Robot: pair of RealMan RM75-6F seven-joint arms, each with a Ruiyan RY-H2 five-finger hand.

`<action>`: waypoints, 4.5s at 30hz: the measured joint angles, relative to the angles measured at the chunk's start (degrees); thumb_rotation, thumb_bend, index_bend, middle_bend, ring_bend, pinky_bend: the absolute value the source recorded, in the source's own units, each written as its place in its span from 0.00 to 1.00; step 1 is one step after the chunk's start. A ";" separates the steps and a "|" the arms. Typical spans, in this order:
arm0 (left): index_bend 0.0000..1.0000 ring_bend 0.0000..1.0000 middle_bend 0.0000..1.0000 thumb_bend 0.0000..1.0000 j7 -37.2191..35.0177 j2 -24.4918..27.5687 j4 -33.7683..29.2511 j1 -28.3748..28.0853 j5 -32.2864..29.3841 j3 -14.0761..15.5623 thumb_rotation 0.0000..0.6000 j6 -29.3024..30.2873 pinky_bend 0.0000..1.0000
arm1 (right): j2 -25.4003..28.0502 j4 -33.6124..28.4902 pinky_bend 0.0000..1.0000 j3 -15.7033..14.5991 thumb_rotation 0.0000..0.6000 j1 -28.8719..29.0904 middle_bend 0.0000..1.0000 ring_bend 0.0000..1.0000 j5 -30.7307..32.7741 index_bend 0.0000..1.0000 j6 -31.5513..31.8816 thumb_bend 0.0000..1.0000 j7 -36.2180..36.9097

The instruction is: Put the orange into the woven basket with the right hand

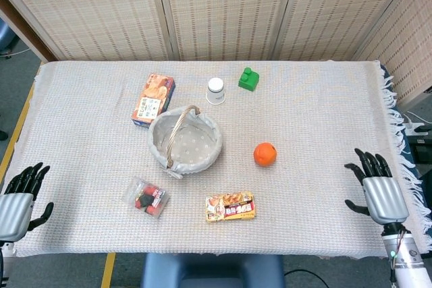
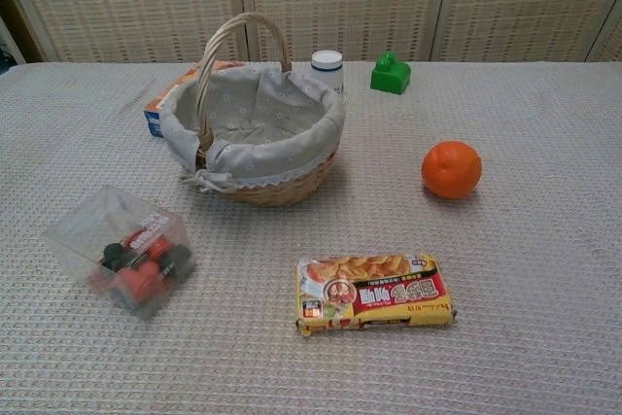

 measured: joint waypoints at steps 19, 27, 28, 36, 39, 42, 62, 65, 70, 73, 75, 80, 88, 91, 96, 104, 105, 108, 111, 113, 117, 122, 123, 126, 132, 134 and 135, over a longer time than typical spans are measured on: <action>0.00 0.00 0.00 0.38 -0.08 0.33 -0.85 -0.46 -0.86 0.20 1.00 -1.51 0.12 | -12.96 -1.99 0.06 7.51 1.00 14.50 0.00 0.00 21.45 0.00 -9.79 0.08 -20.95; 0.00 0.00 0.00 0.38 -1.17 0.77 -1.15 -0.52 -1.45 0.18 1.00 -2.05 0.12 | -22.93 0.40 0.09 8.57 1.00 20.93 0.00 0.00 28.59 0.00 -9.88 0.09 -28.75; 0.00 0.00 0.00 0.38 -1.33 0.81 -1.16 -0.51 -1.48 0.18 1.00 -2.06 0.12 | -24.42 1.11 0.10 8.73 1.00 21.84 0.00 0.00 29.54 0.00 -9.69 0.09 -29.70; 0.00 0.00 0.00 0.38 -2.82 1.32 -1.29 -0.59 -2.21 0.16 1.00 -2.84 0.12 | -32.15 7.40 0.14 10.16 1.00 26.78 0.00 0.00 35.08 0.00 -8.04 0.12 -33.65; 0.00 0.00 0.00 0.38 -3.21 1.51 -1.32 -0.67 -2.49 0.17 1.00 -3.24 0.12 | -33.96 9.59 0.18 10.36 1.00 27.78 0.00 0.00 35.85 0.00 -7.54 0.16 -33.89; 0.00 0.00 0.00 0.38 -3.59 1.68 -1.42 -0.73 -2.60 0.21 1.00 -3.51 0.12 | -35.26 11.50 0.21 10.29 1.00 28.49 0.02 0.01 36.31 0.04 -7.21 0.21 -33.96; 0.00 0.00 0.00 0.38 -6.38 2.54 -1.56 -0.88 -1.60 0.86 1.00 -4.10 0.12 | -41.10 18.00 0.74 11.48 1.00 30.99 0.54 0.58 27.94 0.74 -4.69 0.43 -24.78; 0.00 0.00 0.00 0.38 -6.15 2.49 -1.61 -0.84 -1.59 0.85 1.00 -3.94 0.12 | -40.05 15.37 0.74 12.75 1.00 30.87 0.54 0.58 25.62 0.74 -3.46 0.43 -22.52; 0.00 0.00 0.00 0.38 -5.55 2.27 -1.98 -0.95 -2.00 0.75 1.00 -4.18 0.12 | -39.56 12.98 0.74 15.00 1.00 31.81 0.54 0.57 20.58 0.74 -1.41 0.43 -20.06; 0.00 0.00 0.00 0.38 -5.47 2.23 -2.31 -1.00 -1.99 0.74 1.00 -4.20 0.12 | -40.48 13.07 0.74 16.28 1.00 33.41 0.54 0.57 17.89 0.74 -0.46 0.43 -19.44; 0.00 0.00 0.00 0.38 -5.42 2.18 -2.49 -0.98 -1.92 0.75 1.00 -4.08 0.12 | -41.75 13.93 0.74 17.07 1.00 34.74 0.54 0.57 17.13 0.74 -0.21 0.43 -19.39; 0.00 0.00 0.00 0.39 -6.04 2.30 -2.66 -0.92 -2.34 0.69 1.00 -4.21 0.12 | -46.38 18.54 0.74 20.18 1.00 38.80 0.54 0.57 17.15 0.74 -0.39 0.43 -20.41; 0.00 0.00 0.00 0.38 -7.44 2.72 -2.80 -0.98 -3.05 0.53 1.00 -4.83 0.12 | -52.69 25.88 0.74 25.26 1.00 45.06 0.54 0.56 20.05 0.72 -2.01 0.43 -21.88; 0.00 0.00 0.00 0.39 -7.86 2.87 -2.84 -1.14 -3.18 0.60 1.00 -5.43 0.12 | -54.71 28.83 0.71 25.21 1.00 46.53 0.54 0.51 20.65 0.65 -3.23 0.43 -21.99; 0.00 0.00 0.00 0.39 -8.27 3.05 -3.00 -1.15 -3.26 0.66 1.00 -5.53 0.12 | -58.09 33.91 0.43 24.54 1.00 48.35 0.27 0.17 22.95 0.47 -6.29 0.23 -22.18; 0.00 0.00 0.00 0.39 -8.28 3.06 -3.03 -1.12 -3.25 0.68 1.00 -5.46 0.12 | -58.09 33.36 0.16 24.15 1.00 48.64 0.00 0.00 23.70 0.51 -6.89 0.06 -22.56; 0.00 0.00 0.00 0.39 -8.25 3.05 -3.04 -1.11 -3.25 0.68 1.00 -5.43 0.12 | -57.87 32.96 0.16 24.31 1.00 48.61 0.00 0.00 23.55 0.51 -6.69 0.05 -22.39; 0.00 0.00 0.00 0.39 -8.09 3.01 -3.04 -1.10 -3.36 0.66 1.00 -5.41 0.12 | -56.85 31.26 0.16 24.69 1.00 48.34 0.00 0.00 23.10 0.52 -6.03 0.04 -22.10; 0.00 0.00 0.00 0.38 -8.04 3.02 -3.07 -1.07 -3.42 0.64 1.00 -5.38 0.12 | -55.42 28.97 0.16 24.84 1.00 47.78 0.00 0.00 22.77 0.53 -5.30 0.04 -22.20; 0.00 0.00 0.00 0.39 -7.91 3.05 -3.12 -1.07 -3.47 0.65 1.00 -5.41 0.12 | -54.10 26.91 0.15 24.75 1.00 47.15 0.00 0.00 22.55 0.54 -4.81 0.04 -22.44; 0.00 0.00 0.00 0.39 -7.75 3.06 -2.96 -1.00 -3.33 0.67 1.00 -5.17 0.12 | -50.34 21.07 0.12 23.41 1.00 45.02 0.00 0.00 21.77 0.55 -3.86 0.04 -23.34; 0.00 0.00 0.00 0.38 -7.38 3.09 -2.74 -0.93 -3.22 0.77 1.00 -5.06 0.12 | -40.35 9.39 0.06 17.80 1.00 39.09 0.00 0.00 18.57 0.56 -1.59 0.04 -24.52; 0.00 0.00 0.00 0.38 -7.37 3.09 -2.74 -0.86 -3.12 0.79 1.00 -4.87 0.12 | -37.97 7.23 0.04 16.46 1.00 37.70 0.00 0.00 17.84 0.56 -1.07 0.04 -24.58; 0.00 0.00 0.00 0.39 -7.15 2.98 -2.73 -0.71 -2.84 0.80 1.00 -4.40 0.12 | -29.28 0.57 0.01 11.59 1.00 32.50 0.00 0.00 15.38 0.57 0.84 0.04 -24.10; 0.00 0.00 0.00 0.38 -6.02 2.51 -2.65 -0.58 -1.80 0.80 1.00 -3.31 0.12 | -12.24 -8.17 0.00 0.18 1.00 19.86 0.00 0.00 8.49 0.59 5.98 0.04 -17.39; 0.00 0.00 0.00 0.38 -5.63 2.22 -2.51 -0.52 -1.35 0.79 1.00 -2.79 0.12 | -8.25 -8.88 0.00 -3.31 1.00 15.94 0.00 0.00 5.49 0.59 8.08 0.04 -13.37; 0.00 0.00 0.00 0.38 -5.45 2.03 -2.39 -0.49 -1.07 0.77 1.00 -2.46 0.12 | -6.91 -8.86 0.00 -4.67 1.00 14.34 0.00 0.00 4.22 0.59 8.97 0.04 -11.58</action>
